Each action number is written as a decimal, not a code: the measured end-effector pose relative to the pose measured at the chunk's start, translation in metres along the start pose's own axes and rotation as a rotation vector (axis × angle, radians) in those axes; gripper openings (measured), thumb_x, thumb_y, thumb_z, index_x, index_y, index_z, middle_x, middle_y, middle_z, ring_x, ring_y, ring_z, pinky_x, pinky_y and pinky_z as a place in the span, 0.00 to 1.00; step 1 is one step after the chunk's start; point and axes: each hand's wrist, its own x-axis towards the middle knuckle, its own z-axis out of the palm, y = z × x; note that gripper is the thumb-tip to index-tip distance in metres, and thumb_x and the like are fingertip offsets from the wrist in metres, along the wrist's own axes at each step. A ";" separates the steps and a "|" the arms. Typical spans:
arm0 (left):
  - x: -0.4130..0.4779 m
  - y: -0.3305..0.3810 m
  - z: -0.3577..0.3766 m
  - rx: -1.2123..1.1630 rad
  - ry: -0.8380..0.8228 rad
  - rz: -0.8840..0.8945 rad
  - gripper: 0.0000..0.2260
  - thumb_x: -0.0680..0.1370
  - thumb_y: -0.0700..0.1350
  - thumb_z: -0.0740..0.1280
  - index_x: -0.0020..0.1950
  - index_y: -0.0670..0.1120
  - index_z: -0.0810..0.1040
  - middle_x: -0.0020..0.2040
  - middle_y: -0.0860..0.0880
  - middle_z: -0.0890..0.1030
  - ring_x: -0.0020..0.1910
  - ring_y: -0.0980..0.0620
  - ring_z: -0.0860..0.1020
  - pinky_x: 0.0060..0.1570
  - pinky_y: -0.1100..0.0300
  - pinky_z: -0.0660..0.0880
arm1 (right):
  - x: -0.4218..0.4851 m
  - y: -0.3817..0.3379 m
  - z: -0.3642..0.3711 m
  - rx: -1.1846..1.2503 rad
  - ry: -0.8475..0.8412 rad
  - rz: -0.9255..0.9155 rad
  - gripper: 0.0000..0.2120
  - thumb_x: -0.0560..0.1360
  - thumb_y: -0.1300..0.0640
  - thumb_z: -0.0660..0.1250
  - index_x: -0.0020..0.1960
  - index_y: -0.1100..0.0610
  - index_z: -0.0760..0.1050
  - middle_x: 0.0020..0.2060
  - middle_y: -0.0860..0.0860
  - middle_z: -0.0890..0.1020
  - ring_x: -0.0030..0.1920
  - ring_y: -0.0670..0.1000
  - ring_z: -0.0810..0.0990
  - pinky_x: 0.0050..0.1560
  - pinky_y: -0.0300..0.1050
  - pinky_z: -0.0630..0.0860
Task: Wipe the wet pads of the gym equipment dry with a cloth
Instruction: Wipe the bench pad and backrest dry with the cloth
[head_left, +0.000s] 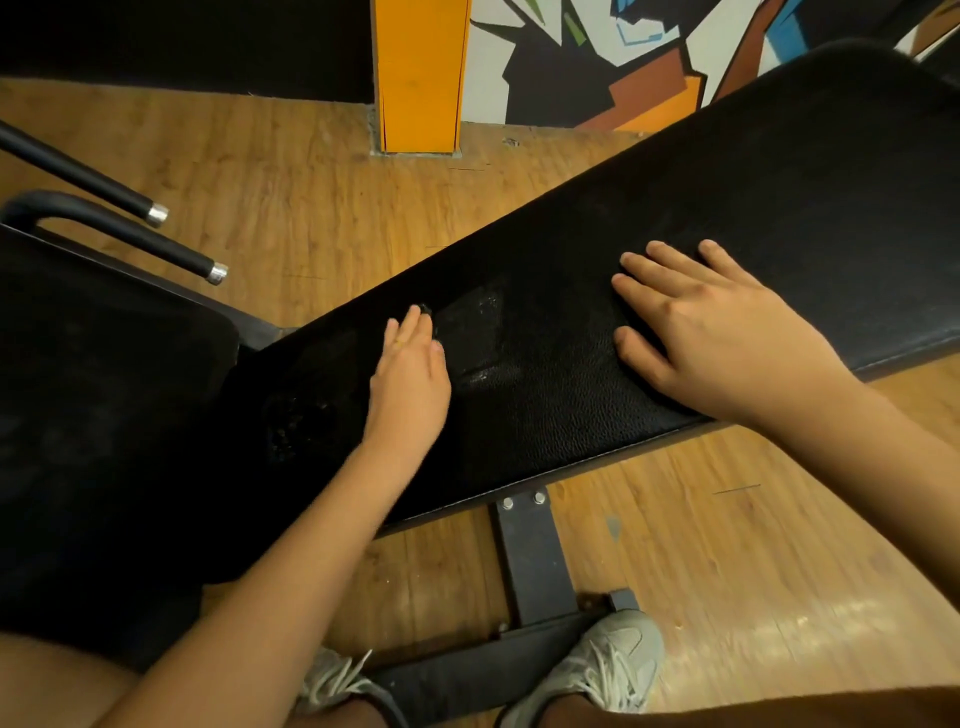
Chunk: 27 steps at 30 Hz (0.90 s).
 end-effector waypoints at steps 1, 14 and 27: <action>0.015 0.003 -0.002 0.000 -0.002 -0.019 0.21 0.87 0.44 0.51 0.81 0.43 0.61 0.82 0.49 0.58 0.82 0.49 0.51 0.77 0.44 0.54 | 0.000 0.000 -0.001 0.004 -0.001 0.000 0.32 0.81 0.41 0.48 0.76 0.60 0.68 0.75 0.58 0.70 0.77 0.59 0.64 0.76 0.63 0.58; -0.070 -0.019 0.006 -0.062 0.025 0.067 0.21 0.87 0.47 0.54 0.81 0.49 0.59 0.80 0.59 0.57 0.79 0.63 0.48 0.72 0.66 0.48 | 0.000 0.000 0.000 -0.008 -0.006 0.001 0.32 0.80 0.42 0.49 0.76 0.60 0.68 0.75 0.58 0.70 0.77 0.59 0.64 0.76 0.64 0.59; 0.012 0.007 -0.003 0.000 -0.067 0.000 0.22 0.87 0.45 0.51 0.82 0.45 0.59 0.83 0.52 0.56 0.82 0.53 0.49 0.77 0.45 0.53 | -0.001 0.000 0.000 -0.004 0.010 0.002 0.32 0.81 0.42 0.48 0.75 0.60 0.69 0.74 0.59 0.71 0.77 0.59 0.65 0.75 0.64 0.59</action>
